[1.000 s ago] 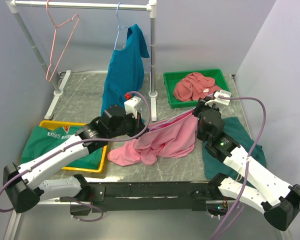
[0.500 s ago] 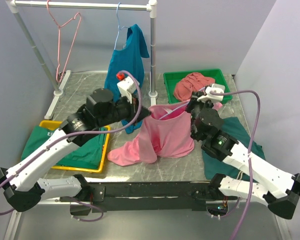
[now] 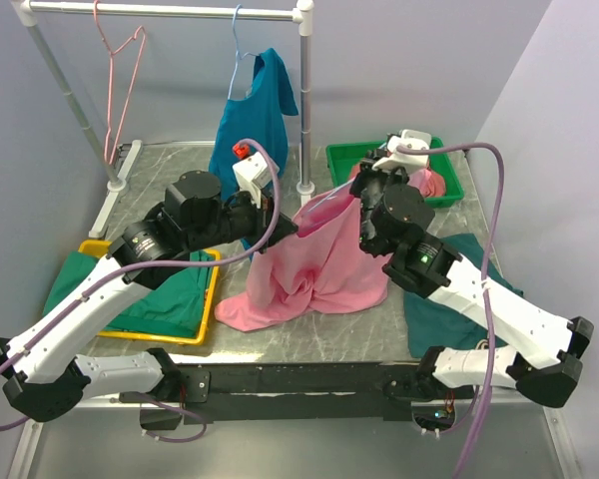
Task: Place the t-shirt on the hanger
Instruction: Place the T-shirt on the hanger, then place the hanger at the clothesline.
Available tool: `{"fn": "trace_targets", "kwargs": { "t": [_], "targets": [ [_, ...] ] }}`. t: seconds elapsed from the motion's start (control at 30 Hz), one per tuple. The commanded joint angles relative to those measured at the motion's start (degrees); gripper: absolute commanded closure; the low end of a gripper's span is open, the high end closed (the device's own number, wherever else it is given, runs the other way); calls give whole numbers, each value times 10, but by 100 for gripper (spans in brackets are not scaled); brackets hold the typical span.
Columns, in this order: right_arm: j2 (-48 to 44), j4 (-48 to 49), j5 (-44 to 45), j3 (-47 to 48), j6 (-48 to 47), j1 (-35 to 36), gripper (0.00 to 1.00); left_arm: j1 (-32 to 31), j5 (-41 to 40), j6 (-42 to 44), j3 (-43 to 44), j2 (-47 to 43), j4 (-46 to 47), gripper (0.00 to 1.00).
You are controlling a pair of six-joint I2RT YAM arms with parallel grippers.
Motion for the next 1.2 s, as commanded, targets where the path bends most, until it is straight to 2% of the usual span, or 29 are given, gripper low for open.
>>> {"fn": "trace_targets", "kwargs": {
  "t": [0.0,0.17,0.3,0.33,0.4,0.47,0.5,0.53,0.63,0.73,0.83,0.87,1.0,1.1,1.17],
  "targets": [
    [16,24,26,44,-28,33,100,1,-21,13,7,-5,-7,94],
    [19,19,44,0,10,83,100,1,-52,1,6,-7,10,91],
    [44,16,52,-2,20,84,100,1,-45,-4,22,1,24,89],
    [48,12,47,5,18,85,100,1,-44,-3,23,4,22,79],
    [44,14,30,29,14,85,100,1,-43,1,25,12,20,75],
    [49,15,25,60,-3,84,100,1,-39,1,23,9,25,66],
    [58,5,24,72,-8,83,100,1,-41,0,22,1,30,59],
    [62,2,24,82,-20,81,100,1,-46,-2,22,-5,39,42],
    [70,2,20,105,-52,77,100,1,-63,-3,27,-32,54,27],
    [62,-8,-4,144,-74,67,100,1,-103,-3,40,-61,65,24],
    [60,-35,-20,230,-105,66,100,1,-120,-4,59,-87,84,25],
    [62,-64,-40,289,-107,66,100,1,-120,-5,61,-95,99,24],
    [80,-151,-79,416,-90,71,100,1,-120,-3,93,-111,99,23],
    [68,-180,-109,408,-53,71,100,1,-117,4,110,-109,73,23],
    [57,-183,-110,340,-34,71,100,1,-111,8,105,-113,59,23]
  ]
}}
